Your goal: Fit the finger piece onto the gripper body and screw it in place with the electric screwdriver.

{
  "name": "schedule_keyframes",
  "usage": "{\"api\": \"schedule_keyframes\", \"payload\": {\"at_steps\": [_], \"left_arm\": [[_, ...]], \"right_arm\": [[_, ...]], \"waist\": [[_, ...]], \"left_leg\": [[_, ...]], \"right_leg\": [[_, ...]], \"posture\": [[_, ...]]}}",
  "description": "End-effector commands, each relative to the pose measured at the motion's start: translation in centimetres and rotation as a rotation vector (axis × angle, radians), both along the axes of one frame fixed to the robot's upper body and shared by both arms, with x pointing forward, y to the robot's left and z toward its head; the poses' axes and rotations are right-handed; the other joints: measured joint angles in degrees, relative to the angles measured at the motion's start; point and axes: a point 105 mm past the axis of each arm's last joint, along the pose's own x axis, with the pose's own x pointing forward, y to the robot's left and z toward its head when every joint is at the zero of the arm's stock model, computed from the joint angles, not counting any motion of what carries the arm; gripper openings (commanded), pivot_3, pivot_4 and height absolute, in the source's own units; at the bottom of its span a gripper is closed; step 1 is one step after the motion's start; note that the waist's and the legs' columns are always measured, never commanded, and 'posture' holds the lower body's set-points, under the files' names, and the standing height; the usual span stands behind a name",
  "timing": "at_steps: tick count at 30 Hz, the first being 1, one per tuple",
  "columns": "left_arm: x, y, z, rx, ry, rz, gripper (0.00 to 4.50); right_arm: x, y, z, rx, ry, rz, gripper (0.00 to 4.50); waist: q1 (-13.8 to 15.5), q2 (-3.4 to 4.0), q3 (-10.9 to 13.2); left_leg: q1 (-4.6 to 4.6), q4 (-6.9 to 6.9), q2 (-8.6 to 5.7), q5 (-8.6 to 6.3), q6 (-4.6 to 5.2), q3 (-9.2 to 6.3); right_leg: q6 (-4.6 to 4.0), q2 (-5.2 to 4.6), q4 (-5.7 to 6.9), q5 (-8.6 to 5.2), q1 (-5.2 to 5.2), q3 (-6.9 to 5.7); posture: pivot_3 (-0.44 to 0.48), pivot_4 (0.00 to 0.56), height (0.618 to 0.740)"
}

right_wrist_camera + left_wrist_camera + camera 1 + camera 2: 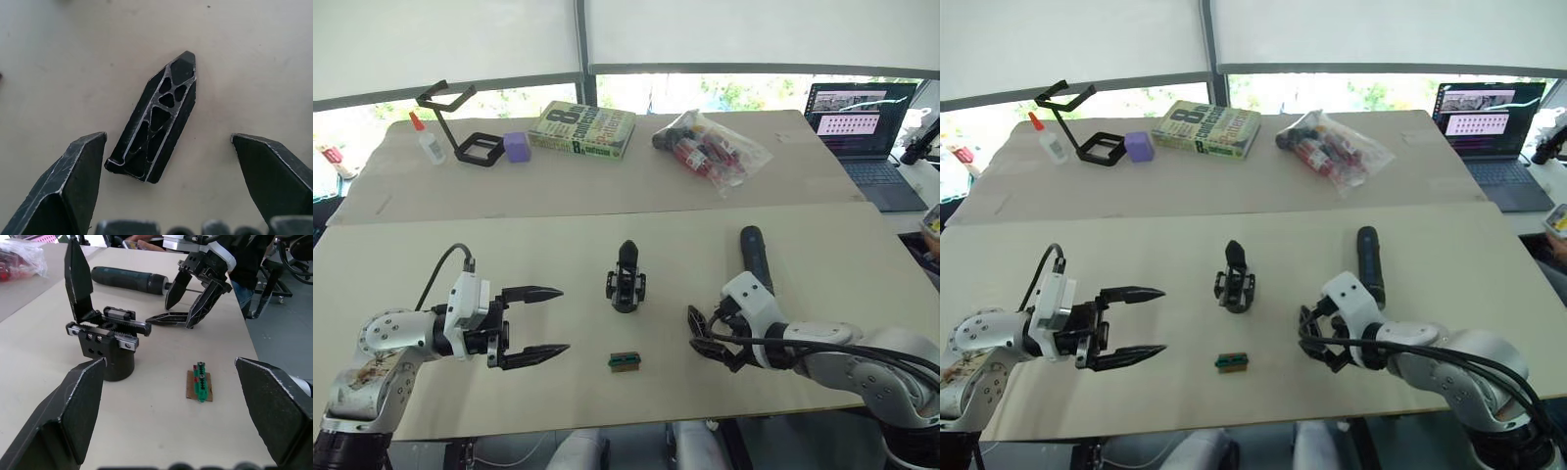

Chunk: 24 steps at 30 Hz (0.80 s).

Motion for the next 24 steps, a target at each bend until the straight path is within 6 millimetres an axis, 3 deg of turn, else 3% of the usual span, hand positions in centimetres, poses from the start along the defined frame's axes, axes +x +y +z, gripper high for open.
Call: {"api": "schedule_keyframes", "payload": {"at_steps": [1,8,10,11,14,16,18,24], "left_arm": [[-0.2,-0.1,1.0,0.011,-0.047,-0.003,4.50],[0.3,0.1,2.2,-0.020,-0.070,0.008,4.50],[0.9,0.0,3.1,-0.067,-0.073,0.047,4.50],[1.1,-0.1,3.5,-0.090,-0.075,0.065,4.50],[2.3,-2.1,6.7,-0.237,-0.108,0.097,4.50],[4.1,-3.8,9.1,-0.376,-0.104,0.154,4.50],[5.8,-5.2,10.3,-0.444,-0.084,0.216,4.50],[8.3,-8.9,12.5,-0.643,0.045,0.255,4.50]], "right_arm": [[-1.0,-0.3,-1.9,-0.035,0.096,-0.017,3.98],[-1.5,0.4,-1.6,-0.068,0.045,0.060,1.62],[-1.4,0.4,-0.8,0.000,0.016,0.039,1.10],[-1.2,0.4,-0.4,0.036,-0.017,0.019,1.10],[0.6,0.1,4.1,0.131,-0.322,-0.005,1.10],[2.1,0.3,8.7,0.155,-0.637,0.012,1.10],[2.3,1.6,12.0,0.151,-0.865,0.105,1.10],[3.2,5.2,14.9,0.197,-1.123,0.202,1.10]], "waist": [[0.1,-0.04,0.0],[0.0,-0.07,-0.1],[0.1,-0.10,-0.1],[0.0,-0.10,-0.1],[0.1,-0.10,-0.1],[0.1,-0.08,0.0],[-0.3,-0.09,0.0],[-0.9,-0.11,-0.1]], "left_leg": [[0.01,0.00,0.00,0.00,0.00,-0.01],[0.03,0.00,0.01,0.01,-0.03,0.00],[0.03,0.00,0.01,0.02,-0.03,-0.01],[0.01,0.00,0.01,0.01,-0.03,-0.02],[-0.03,0.02,-0.06,0.01,-0.01,-0.01],[-0.06,0.20,-0.08,0.01,-0.01,0.00],[-0.05,0.39,-0.12,0.02,-0.03,0.03],[0.05,0.37,0.01,0.14,-0.25,0.09]], "right_leg": [[0.00,0.00,0.00,0.00,0.02,-0.01],[-0.02,0.03,0.04,0.01,-0.01,0.01],[-0.02,0.04,0.03,0.01,0.00,0.00],[-0.02,0.04,0.02,0.01,0.00,-0.01],[0.01,-0.02,0.02,0.02,-0.02,0.01],[0.05,-0.03,0.06,0.05,-0.02,0.03],[0.12,-0.04,0.08,0.17,0.05,0.06],[0.00,0.17,0.09,0.30,0.09,0.15]], "posture": [[0.000,0.150,0.740],[0.000,0.150,0.740],[0.000,0.150,0.740],[0.000,0.150,0.740],[0.000,0.150,0.740],[0.000,0.150,0.740],[0.000,0.150,0.740],[0.000,0.150,0.740]]}}
